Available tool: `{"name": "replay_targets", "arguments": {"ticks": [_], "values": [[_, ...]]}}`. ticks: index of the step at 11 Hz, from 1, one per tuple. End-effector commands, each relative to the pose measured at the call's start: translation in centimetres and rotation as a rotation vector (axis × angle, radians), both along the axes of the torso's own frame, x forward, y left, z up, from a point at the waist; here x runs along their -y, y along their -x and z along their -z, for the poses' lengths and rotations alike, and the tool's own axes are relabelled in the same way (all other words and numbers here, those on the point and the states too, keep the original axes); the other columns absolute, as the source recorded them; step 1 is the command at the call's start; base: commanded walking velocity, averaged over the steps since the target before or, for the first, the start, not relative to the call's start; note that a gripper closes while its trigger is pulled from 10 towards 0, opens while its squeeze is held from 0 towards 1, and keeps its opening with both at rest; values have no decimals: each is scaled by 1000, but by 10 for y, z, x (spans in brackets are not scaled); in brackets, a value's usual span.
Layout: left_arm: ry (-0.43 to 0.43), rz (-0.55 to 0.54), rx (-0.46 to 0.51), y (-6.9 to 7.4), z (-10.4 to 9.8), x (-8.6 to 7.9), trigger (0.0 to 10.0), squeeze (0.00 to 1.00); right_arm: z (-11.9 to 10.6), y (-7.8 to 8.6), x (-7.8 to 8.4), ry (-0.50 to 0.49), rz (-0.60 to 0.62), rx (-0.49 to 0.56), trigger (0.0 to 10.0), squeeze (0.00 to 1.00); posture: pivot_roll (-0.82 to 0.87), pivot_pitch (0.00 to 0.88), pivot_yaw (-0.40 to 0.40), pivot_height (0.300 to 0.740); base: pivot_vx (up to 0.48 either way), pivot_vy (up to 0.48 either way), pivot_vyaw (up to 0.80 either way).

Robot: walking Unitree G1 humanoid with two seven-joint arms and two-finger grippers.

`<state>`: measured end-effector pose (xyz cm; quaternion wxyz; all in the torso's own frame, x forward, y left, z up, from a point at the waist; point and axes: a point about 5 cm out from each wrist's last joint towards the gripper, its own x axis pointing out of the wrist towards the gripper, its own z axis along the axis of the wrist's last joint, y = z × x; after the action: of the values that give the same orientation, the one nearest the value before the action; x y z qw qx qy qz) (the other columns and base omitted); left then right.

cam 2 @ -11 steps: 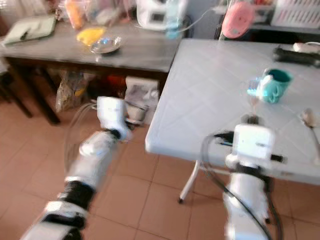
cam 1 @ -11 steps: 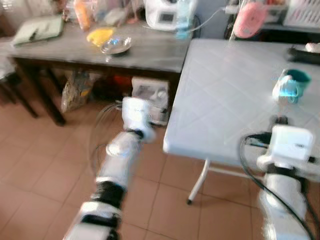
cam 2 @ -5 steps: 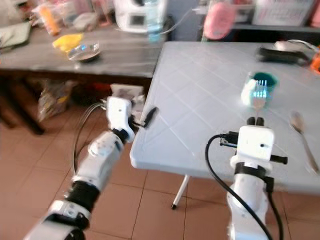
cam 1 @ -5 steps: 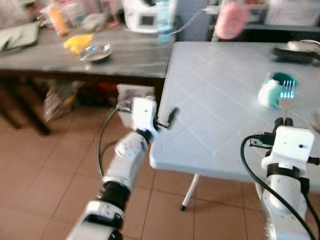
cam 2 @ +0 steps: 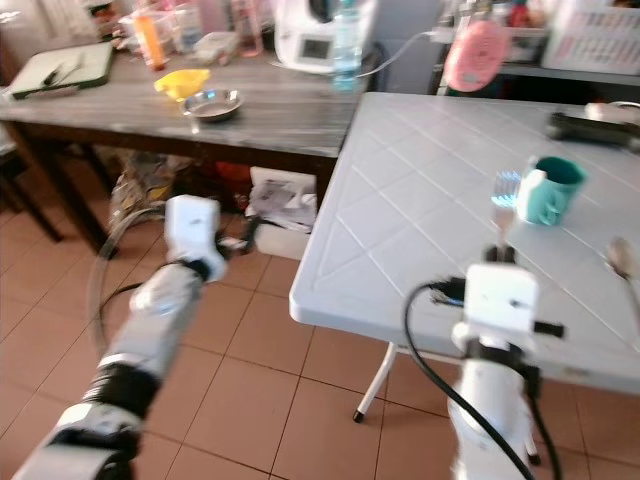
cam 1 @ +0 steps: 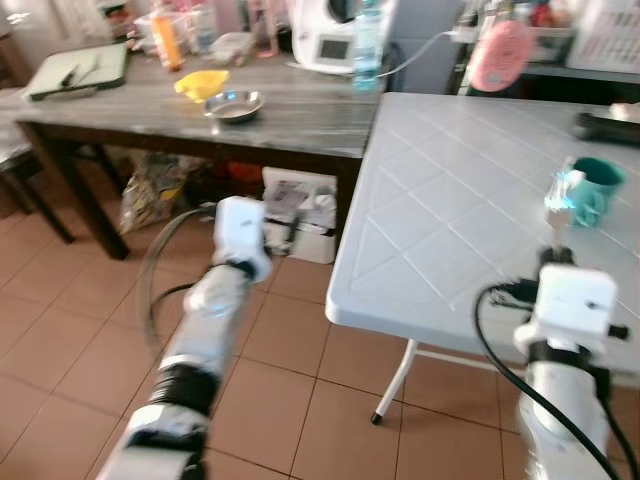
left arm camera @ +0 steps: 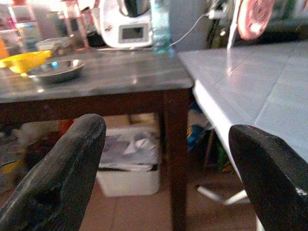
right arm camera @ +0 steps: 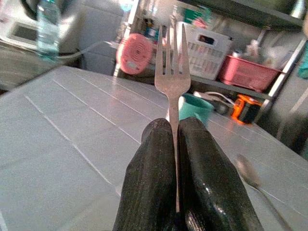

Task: Setting the table

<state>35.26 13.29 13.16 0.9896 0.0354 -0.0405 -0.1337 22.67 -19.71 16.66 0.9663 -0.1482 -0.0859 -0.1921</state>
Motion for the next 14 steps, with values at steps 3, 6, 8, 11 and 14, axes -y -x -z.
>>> {"name": "replay_targets", "arguments": {"ticks": [3, 6, 8, 11, 14], "values": [[-94, -45, 6, 12, 7, -38, 10000, 0, 0, 4, 1, 7, -19, 6, 10000, 0, 9, 73, 47, 740, 0, 0, 0], [-141, -95, -44, 41, 27, -65, 10000, 0, 7, 7, 5, 10, -28, -21, 10000, 0, 59, 69, 24, 740, 0, 0, 0], [-130, -98, -65, 47, 31, -65, 10000, 0, 9, 5, 4, 7, -42, -30, 10000, 0, 77, 67, 13, 740, 0, 0, 0], [-120, -81, -64, 43, 26, -61, 10000, 0, 7, 3, 2, 18, -58, -20, 10000, 0, 71, 67, 25, 740, 0, 0, 0], [-122, -62, -77, 41, 25, -58, 10000, 0, 9, 7, 4, 17, -39, -22, 10000, 0, 55, 70, 34, 740, 0, 166, 0]]}}
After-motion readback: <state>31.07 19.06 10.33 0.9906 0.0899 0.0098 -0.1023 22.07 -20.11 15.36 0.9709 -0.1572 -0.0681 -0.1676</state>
